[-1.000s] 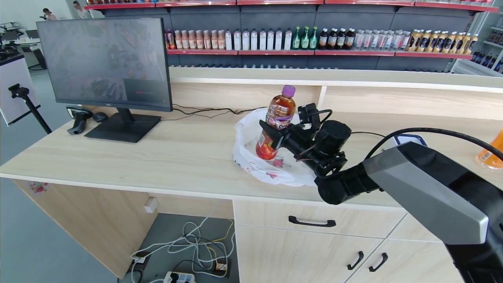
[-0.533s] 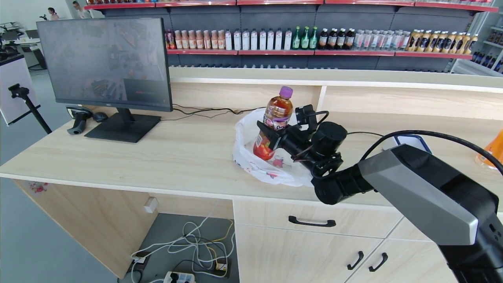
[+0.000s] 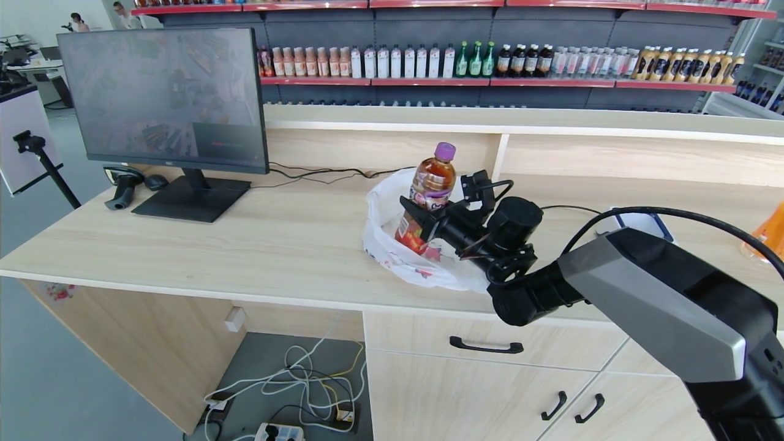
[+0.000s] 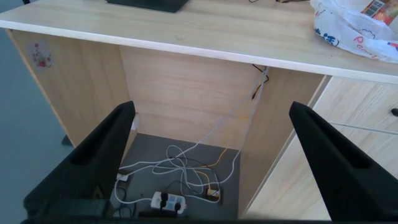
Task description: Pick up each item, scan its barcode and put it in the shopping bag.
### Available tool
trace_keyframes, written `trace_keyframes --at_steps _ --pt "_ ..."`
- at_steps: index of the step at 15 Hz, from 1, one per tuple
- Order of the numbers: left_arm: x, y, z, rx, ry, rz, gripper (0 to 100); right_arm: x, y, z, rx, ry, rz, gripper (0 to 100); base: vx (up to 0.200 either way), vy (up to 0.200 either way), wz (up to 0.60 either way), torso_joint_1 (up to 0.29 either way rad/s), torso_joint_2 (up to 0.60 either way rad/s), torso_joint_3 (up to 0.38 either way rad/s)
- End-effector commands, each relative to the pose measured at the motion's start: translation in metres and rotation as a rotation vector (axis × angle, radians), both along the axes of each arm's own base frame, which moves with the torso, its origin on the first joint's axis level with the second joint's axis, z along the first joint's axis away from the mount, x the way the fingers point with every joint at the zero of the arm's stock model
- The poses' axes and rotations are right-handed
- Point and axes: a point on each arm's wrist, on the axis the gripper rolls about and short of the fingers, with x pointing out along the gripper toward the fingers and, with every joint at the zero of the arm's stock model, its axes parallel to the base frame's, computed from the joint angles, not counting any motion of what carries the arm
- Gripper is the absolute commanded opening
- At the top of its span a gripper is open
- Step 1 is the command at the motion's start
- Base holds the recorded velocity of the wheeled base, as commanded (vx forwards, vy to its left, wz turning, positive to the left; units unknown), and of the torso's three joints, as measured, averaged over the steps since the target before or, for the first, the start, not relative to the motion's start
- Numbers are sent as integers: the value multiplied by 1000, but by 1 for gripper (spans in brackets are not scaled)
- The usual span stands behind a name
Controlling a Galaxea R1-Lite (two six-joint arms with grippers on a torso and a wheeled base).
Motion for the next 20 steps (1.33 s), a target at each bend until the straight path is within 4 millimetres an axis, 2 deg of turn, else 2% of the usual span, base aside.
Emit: trace_keyframes --at_steps 1,3,4,14,15,20 --pt "0 0 0 0 0 0 100 -3 -1 0 -1 10 0 0 0 0 0 0 0 0" --pt "0 0 0 0 -1 0 100 -4 -1 3 11 -8 -1 0 0 0 0 0 0 0" --pt "0 0 0 0 0 2 100 -5 -2 -2 21 -26 0 0 0 0 0 0 0 0" --pt "0 0 0 0 -1 0 100 -8 -3 -6 17 10 11 0 0 0 0 0 0 0" --pt "0 0 0 1 1 0 100 -8 -4 -6 17 10 9 100 0 0 0 0 0 0" --pt "0 0 0 1 -1 0 100 -8 -3 -5 20 4 9 100 0 0 0 0 0 0"
